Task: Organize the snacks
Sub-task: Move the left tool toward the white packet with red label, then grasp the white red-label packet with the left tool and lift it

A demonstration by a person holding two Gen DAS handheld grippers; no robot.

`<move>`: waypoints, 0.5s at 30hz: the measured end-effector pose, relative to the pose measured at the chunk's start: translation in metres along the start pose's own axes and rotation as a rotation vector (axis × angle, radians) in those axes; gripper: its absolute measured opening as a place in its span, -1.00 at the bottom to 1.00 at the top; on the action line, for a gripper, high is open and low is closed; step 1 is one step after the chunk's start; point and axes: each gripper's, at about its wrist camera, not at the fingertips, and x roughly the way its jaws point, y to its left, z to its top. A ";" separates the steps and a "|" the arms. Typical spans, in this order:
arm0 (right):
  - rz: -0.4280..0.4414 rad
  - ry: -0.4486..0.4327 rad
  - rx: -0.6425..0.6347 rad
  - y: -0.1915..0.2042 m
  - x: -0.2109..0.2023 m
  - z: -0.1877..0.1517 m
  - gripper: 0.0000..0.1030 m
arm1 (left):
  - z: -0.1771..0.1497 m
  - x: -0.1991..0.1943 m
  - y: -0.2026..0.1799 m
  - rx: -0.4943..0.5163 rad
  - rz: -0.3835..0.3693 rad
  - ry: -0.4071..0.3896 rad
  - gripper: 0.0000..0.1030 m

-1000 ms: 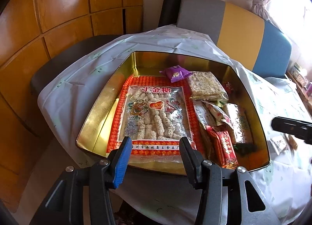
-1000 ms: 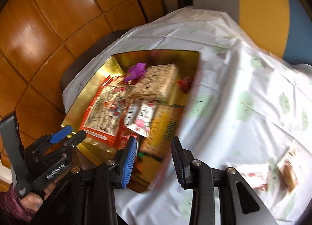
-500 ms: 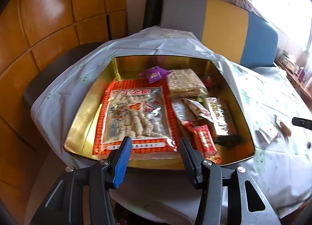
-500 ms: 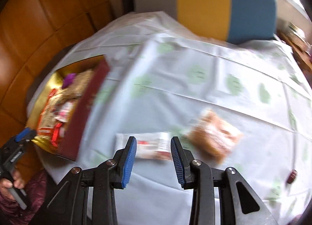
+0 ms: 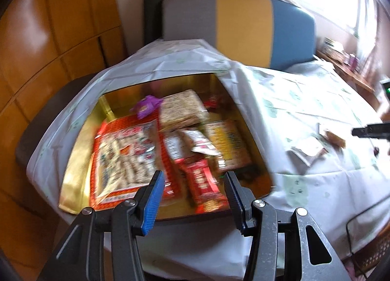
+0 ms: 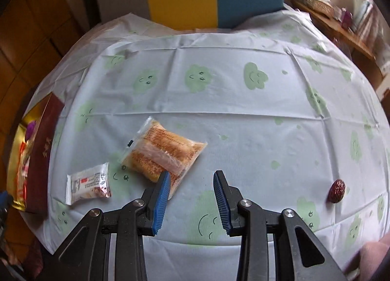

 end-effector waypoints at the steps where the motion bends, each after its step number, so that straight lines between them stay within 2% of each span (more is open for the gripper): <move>1: 0.000 0.001 0.008 -0.003 -0.001 0.000 -0.28 | 0.003 0.000 -0.008 0.026 -0.021 -0.001 -0.01; 9: 0.013 0.001 0.051 -0.008 -0.007 -0.002 -0.28 | 0.025 0.007 -0.082 0.274 -0.183 0.005 0.03; 15: 0.041 -0.025 0.077 -0.011 -0.016 -0.001 -0.28 | 0.034 0.034 -0.140 0.481 -0.278 0.050 0.40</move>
